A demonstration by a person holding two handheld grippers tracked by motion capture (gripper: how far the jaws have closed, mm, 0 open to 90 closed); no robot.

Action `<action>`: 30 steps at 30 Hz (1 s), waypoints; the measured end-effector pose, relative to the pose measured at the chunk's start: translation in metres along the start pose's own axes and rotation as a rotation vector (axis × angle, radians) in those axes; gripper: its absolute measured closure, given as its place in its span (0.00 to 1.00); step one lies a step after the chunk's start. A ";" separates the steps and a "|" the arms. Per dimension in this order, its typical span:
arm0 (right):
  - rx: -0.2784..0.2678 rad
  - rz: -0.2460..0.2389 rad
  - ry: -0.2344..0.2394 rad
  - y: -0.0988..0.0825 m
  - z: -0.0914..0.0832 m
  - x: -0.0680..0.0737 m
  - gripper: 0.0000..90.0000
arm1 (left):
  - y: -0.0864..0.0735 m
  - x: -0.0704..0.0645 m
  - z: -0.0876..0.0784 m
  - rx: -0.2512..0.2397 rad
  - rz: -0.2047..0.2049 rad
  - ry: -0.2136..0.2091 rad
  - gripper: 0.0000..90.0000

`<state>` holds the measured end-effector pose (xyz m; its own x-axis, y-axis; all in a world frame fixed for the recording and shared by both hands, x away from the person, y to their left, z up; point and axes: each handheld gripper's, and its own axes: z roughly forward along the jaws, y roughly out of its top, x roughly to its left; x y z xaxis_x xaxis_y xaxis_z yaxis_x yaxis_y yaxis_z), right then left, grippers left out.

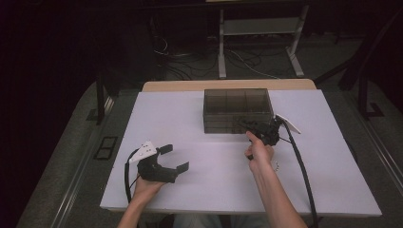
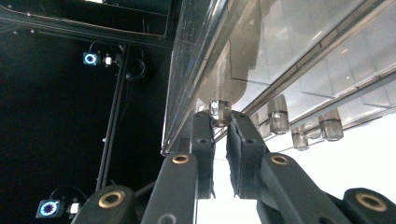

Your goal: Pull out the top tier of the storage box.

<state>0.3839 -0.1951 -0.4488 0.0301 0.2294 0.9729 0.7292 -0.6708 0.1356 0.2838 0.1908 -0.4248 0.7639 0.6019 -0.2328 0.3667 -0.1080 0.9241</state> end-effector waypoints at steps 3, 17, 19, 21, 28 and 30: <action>0.000 0.001 -0.003 -0.001 0.000 0.001 0.89 | 0.000 0.000 0.000 -0.003 -0.003 0.001 0.00; -0.005 0.022 -0.010 -0.007 -0.005 0.003 0.89 | 0.000 -0.001 0.000 -0.001 -0.002 0.001 0.00; -0.006 0.023 -0.010 -0.009 -0.007 0.002 0.89 | 0.000 -0.001 0.000 0.000 -0.001 0.000 0.00; -0.008 0.023 -0.005 -0.012 -0.008 0.001 0.89 | 0.000 0.000 0.000 0.001 0.001 0.000 0.00; -0.008 0.011 -0.027 -0.016 -0.011 0.005 0.89 | 0.000 0.000 0.001 0.001 0.000 0.000 0.00; -0.007 0.010 -0.031 -0.016 -0.011 0.005 0.89 | 0.000 0.000 0.001 0.001 0.000 0.001 0.00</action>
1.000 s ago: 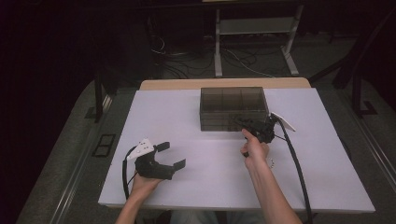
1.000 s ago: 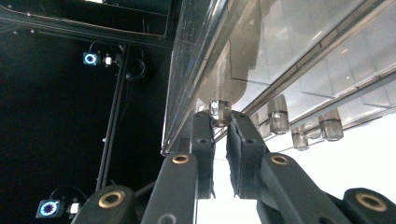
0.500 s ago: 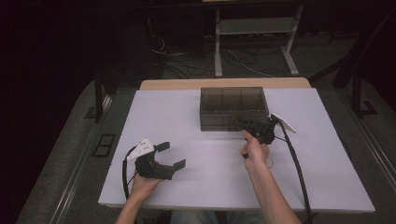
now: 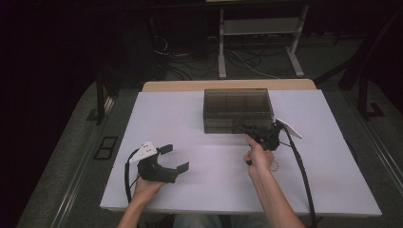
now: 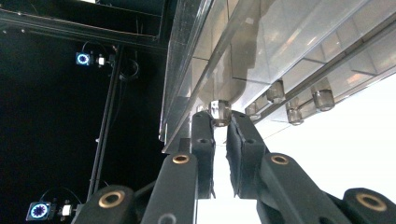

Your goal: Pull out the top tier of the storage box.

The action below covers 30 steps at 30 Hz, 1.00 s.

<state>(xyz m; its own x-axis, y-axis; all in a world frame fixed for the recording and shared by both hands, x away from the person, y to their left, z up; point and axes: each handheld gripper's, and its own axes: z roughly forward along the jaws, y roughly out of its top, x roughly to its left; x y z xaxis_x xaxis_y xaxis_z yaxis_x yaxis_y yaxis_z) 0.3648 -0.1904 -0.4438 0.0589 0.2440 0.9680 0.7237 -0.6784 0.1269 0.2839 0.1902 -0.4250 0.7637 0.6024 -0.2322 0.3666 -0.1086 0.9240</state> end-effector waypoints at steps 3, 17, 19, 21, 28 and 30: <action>-0.003 0.005 0.012 -0.002 -0.001 -0.002 0.89 | 0.000 0.000 0.000 0.002 0.000 -0.001 0.00; 0.003 0.000 0.025 -0.007 -0.006 -0.004 0.89 | 0.000 0.000 0.001 0.006 -0.001 -0.001 0.00; 0.003 -0.003 0.022 -0.008 -0.007 -0.003 0.89 | 0.000 0.000 0.001 0.006 0.001 0.000 0.00; 0.004 -0.003 0.024 -0.007 -0.007 -0.004 0.89 | 0.000 0.000 0.001 0.006 0.000 0.000 0.00; 0.007 -0.007 0.023 -0.007 -0.007 -0.004 0.88 | 0.000 0.000 0.001 0.007 -0.001 0.001 0.00; 0.009 -0.014 0.022 -0.007 -0.007 -0.004 0.87 | 0.000 0.000 0.001 0.009 0.001 0.000 0.00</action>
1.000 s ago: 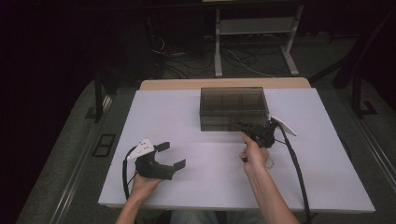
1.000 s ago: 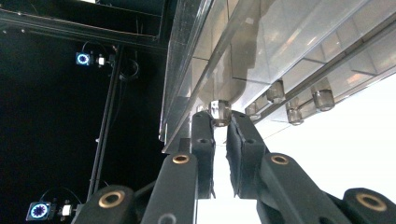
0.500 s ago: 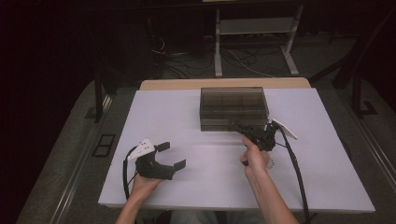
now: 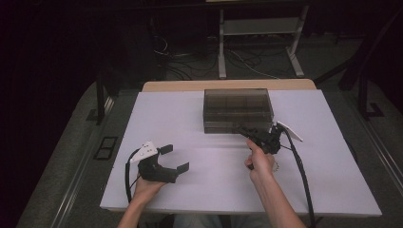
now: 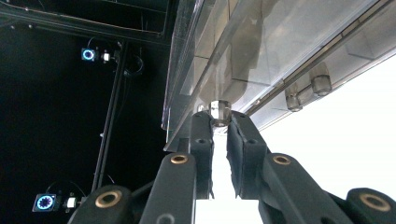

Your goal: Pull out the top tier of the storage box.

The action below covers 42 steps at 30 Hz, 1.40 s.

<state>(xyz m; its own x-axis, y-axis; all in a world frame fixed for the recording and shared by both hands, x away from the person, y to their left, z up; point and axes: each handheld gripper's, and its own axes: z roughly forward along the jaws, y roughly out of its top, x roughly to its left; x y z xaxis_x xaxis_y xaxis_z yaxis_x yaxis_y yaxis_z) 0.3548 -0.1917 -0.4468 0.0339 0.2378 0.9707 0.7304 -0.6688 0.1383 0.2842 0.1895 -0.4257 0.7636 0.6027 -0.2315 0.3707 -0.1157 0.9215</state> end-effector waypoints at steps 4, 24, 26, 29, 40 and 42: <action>0.006 -0.005 -0.009 0.000 -0.001 0.000 0.84 | 0.000 0.000 0.000 -0.001 0.001 0.001 0.00; 0.065 -0.152 -0.070 -0.006 -0.016 0.010 0.73 | 0.000 0.000 0.000 0.002 0.002 0.005 0.00; 0.077 -0.168 -0.080 -0.006 -0.018 0.010 0.73 | 0.000 0.000 0.000 0.001 0.003 0.005 0.00; 0.094 -0.191 -0.094 -0.006 -0.020 0.011 0.73 | 0.000 0.001 -0.001 0.002 0.003 0.007 0.00; 0.190 -0.321 -0.154 -0.001 -0.024 0.023 0.70 | 0.000 0.001 0.000 0.002 0.001 0.009 0.00; 0.212 -0.360 -0.173 0.001 -0.024 0.029 0.69 | 0.000 0.001 0.000 0.003 0.002 0.009 0.00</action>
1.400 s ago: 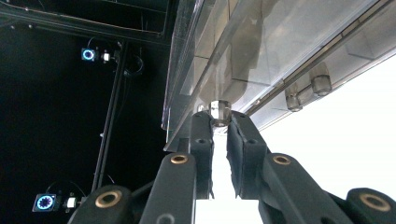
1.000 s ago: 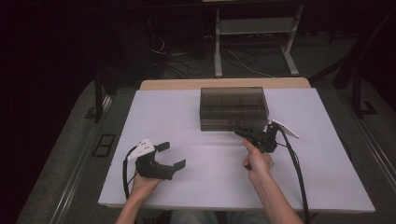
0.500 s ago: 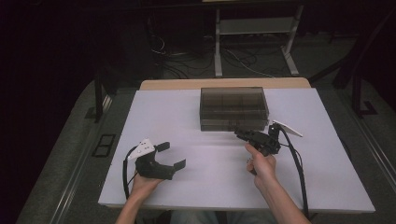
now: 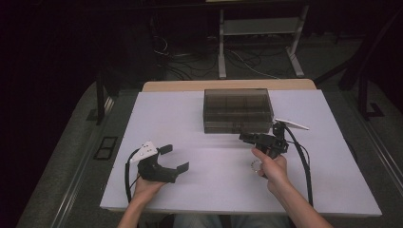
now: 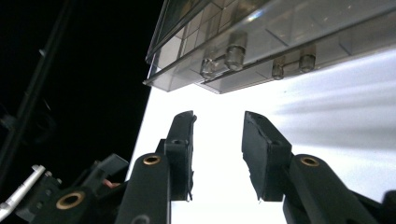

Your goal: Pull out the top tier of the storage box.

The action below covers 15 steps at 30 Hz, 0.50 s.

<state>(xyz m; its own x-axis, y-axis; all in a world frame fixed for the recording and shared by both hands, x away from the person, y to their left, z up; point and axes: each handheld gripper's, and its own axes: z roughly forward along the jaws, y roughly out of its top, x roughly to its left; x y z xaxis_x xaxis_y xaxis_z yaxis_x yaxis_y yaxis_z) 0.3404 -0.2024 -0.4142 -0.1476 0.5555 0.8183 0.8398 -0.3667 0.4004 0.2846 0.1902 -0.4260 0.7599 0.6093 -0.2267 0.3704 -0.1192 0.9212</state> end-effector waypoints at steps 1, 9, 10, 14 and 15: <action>0.008 -0.008 -0.006 0.001 -0.001 0.002 0.69 | 0.000 0.000 0.000 0.000 -0.004 0.000 0.00; 0.077 -0.114 -0.042 0.012 0.000 0.018 0.68 | 0.000 0.000 0.000 -0.002 -0.004 0.003 0.00; 0.084 -0.126 -0.047 0.014 0.000 0.020 0.68 | 0.000 0.000 0.000 -0.002 -0.004 0.003 0.00; 0.116 -0.187 -0.070 0.018 0.000 0.026 0.66 | 0.000 0.000 0.000 0.001 -0.002 0.003 0.00; 0.126 -0.197 -0.074 0.019 0.000 0.028 0.66 | 0.000 0.000 0.000 0.002 -0.002 0.002 0.00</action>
<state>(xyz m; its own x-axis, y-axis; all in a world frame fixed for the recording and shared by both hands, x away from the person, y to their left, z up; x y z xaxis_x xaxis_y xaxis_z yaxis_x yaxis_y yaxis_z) 0.3525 -0.1943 -0.3835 -0.2803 0.6621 0.6950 0.8579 -0.1520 0.4908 0.2845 0.1901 -0.4264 0.7579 0.6112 -0.2282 0.3733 -0.1193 0.9200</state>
